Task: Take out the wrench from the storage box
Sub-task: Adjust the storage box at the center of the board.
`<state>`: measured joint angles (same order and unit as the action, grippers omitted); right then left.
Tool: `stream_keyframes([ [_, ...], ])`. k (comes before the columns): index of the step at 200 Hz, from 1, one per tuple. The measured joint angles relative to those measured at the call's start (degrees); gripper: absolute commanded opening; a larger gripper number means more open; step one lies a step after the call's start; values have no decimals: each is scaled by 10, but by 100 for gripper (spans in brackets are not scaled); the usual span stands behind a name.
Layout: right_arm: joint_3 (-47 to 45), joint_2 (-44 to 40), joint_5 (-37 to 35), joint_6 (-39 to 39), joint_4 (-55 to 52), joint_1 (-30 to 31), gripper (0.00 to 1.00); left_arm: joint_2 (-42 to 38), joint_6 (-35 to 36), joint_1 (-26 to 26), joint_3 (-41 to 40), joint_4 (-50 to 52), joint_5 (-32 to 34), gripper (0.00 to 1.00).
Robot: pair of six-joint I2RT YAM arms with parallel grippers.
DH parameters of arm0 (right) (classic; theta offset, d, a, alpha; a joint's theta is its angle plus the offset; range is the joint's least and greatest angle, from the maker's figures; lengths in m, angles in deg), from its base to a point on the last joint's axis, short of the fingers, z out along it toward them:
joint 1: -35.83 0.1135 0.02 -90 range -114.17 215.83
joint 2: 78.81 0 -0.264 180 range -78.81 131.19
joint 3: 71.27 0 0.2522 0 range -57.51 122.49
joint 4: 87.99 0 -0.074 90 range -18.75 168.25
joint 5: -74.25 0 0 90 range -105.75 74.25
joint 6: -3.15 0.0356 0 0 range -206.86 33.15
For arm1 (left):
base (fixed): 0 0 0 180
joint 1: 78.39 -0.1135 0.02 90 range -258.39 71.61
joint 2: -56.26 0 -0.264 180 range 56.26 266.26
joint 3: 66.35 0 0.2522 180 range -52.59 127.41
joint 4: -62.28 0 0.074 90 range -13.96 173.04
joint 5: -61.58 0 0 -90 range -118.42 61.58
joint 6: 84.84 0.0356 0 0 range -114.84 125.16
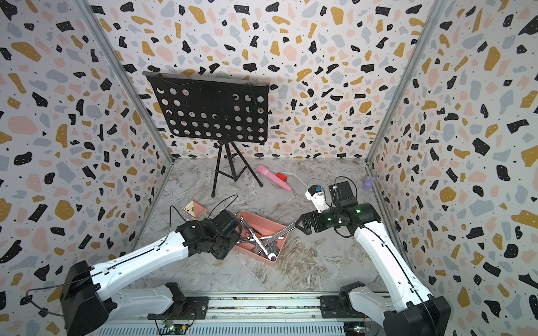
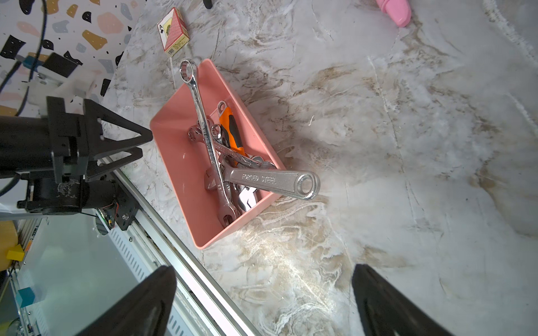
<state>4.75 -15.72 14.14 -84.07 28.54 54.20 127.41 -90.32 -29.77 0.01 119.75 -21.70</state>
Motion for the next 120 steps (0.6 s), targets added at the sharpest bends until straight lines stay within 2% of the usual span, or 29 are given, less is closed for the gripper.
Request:
stream_keyframes([
  [22, -1, 2, -4, 0, 2, 2, 100, 28, -2, 8, 9, -15, -7, 50],
  [51, -3, 4, -9, -1, 4, 3, 100, 50, -4, 14, 9, -17, -16, 44],
  [120, -9, 22, -10, -3, 8, 3, 100, 75, -3, 17, 9, -9, -21, 12],
])
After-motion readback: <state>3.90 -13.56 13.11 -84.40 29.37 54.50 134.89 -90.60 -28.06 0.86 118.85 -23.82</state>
